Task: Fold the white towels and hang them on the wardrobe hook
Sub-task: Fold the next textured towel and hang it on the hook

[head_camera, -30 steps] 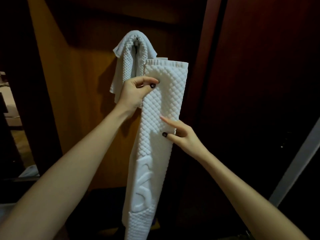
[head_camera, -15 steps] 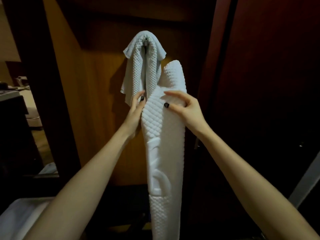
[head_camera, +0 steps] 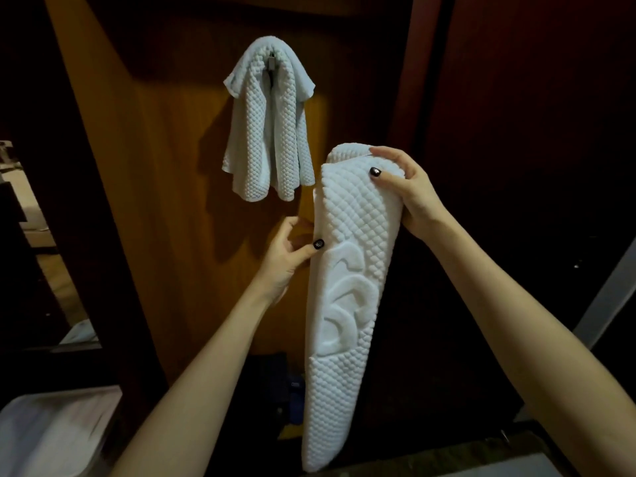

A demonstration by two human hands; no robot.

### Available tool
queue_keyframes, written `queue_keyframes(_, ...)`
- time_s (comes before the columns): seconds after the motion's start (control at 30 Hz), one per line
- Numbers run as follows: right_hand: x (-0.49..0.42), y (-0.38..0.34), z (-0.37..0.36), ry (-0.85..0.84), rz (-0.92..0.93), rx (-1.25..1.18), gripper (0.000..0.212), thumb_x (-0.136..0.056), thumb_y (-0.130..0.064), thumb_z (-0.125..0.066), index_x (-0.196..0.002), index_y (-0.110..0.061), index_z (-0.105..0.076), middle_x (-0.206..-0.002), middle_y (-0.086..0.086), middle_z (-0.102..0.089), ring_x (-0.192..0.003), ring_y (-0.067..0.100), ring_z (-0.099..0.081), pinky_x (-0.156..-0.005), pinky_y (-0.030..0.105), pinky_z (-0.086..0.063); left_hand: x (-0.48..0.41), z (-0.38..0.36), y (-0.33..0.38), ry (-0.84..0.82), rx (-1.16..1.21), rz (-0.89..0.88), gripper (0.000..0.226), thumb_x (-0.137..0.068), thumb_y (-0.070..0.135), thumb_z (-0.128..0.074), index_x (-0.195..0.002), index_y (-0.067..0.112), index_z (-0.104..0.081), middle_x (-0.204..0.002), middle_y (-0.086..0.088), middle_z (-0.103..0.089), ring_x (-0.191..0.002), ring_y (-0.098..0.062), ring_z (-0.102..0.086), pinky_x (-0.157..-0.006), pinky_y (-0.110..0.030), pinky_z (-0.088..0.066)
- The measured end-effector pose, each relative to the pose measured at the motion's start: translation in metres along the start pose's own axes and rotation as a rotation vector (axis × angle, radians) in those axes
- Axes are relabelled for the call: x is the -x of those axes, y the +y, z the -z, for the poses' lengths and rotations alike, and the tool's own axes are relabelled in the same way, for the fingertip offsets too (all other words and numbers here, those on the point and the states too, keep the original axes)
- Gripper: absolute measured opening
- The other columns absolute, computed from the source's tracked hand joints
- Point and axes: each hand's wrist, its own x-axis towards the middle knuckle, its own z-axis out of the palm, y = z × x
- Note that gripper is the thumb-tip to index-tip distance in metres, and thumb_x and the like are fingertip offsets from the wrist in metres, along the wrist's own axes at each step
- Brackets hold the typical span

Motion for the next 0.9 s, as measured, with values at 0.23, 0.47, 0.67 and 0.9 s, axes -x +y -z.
queue_keyframes(0.23, 0.003, -0.006, 0.013, -0.027, -0.04, -0.052, 0.027, -0.092, -0.005, -0.058, -0.113, -0.022, -0.061, -0.114, 0.004, -0.063, -0.088, 0.012, -0.069, -0.07, 0.027, -0.057, -0.002, -0.008, -0.009, 0.052, -0.129, -0.049, 0.007, -0.082, 0.009, -0.067, -0.087, 0.013, -0.07, -0.085, 0.007, -0.072, -0.086, -0.009, -0.064, -0.081, -0.029, -0.051)
queue_keyframes(0.47, 0.002, -0.01, 0.026, -0.055, -0.051, -0.085, 0.029, -0.089, -0.006, -0.06, -0.112, -0.024, -0.062, -0.111, 0.003, -0.064, -0.09, 0.014, -0.068, -0.073, 0.029, -0.058, -0.012, -0.036, 0.006, -0.057, -0.244, -0.115, 0.021, -0.093, -0.001, -0.051, -0.077, -0.001, -0.065, -0.057, 0.021, -0.062, -0.059, 0.01, -0.056, -0.059, -0.006, -0.04)
queue_keyframes(0.67, 0.006, -0.013, 0.032, -0.031, -0.078, -0.027, 0.028, -0.089, -0.006, -0.061, -0.112, -0.023, -0.063, -0.111, 0.003, -0.065, -0.089, 0.013, -0.069, -0.072, 0.028, -0.057, -0.015, -0.042, 0.007, 0.119, -0.164, -0.158, 0.018, -0.08, -0.003, -0.068, -0.083, 0.014, -0.073, -0.073, 0.014, -0.072, -0.074, 0.004, -0.063, -0.069, -0.014, -0.047)
queue_keyframes(0.9, 0.011, -0.012, 0.027, 0.072, -0.052, 0.016, 0.025, -0.086, -0.007, -0.068, -0.105, -0.022, -0.068, -0.116, 0.009, -0.065, -0.094, 0.019, -0.069, -0.072, 0.03, -0.057, -0.003, -0.048, -0.013, 0.283, -0.576, -0.55, 0.025, -0.081, -0.004, -0.061, -0.091, 0.019, -0.063, -0.079, 0.023, -0.06, -0.075, 0.006, -0.058, -0.071, -0.01, -0.044)
